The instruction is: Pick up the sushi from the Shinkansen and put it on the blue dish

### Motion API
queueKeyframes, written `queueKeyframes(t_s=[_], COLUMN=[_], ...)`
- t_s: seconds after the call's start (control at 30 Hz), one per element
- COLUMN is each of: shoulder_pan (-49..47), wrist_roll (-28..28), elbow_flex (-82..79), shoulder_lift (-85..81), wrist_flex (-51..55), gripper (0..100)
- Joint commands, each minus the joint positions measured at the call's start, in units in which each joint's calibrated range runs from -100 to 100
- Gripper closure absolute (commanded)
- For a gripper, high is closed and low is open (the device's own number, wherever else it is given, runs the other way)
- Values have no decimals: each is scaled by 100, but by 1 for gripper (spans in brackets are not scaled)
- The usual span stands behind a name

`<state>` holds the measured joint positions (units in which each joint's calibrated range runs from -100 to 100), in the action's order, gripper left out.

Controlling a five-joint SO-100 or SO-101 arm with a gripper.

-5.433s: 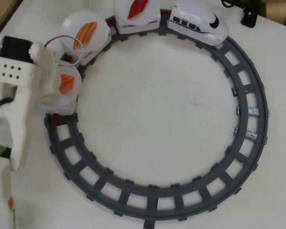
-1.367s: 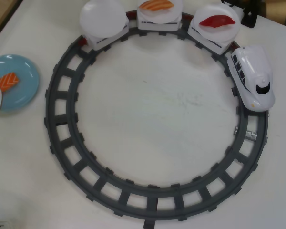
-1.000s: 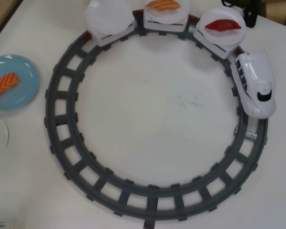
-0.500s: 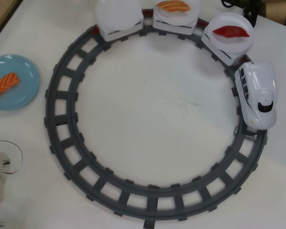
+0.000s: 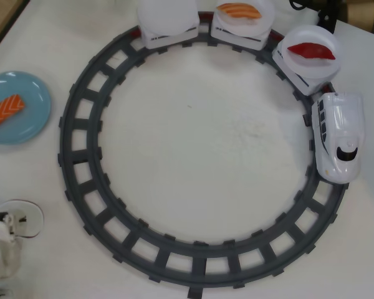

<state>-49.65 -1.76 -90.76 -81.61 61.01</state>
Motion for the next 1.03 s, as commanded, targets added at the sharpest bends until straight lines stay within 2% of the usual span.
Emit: queueKeyframes(t_s=[0.0,0.27,1.0], shoulder_pan=[-44,-413,-369], wrist_roll=[29,-12,24], elbow_flex=[-131,-356,-356], shoulder_lift=[-528,-1623,-1648], wrist_flex=[52,647,680], gripper=[97,97,97])
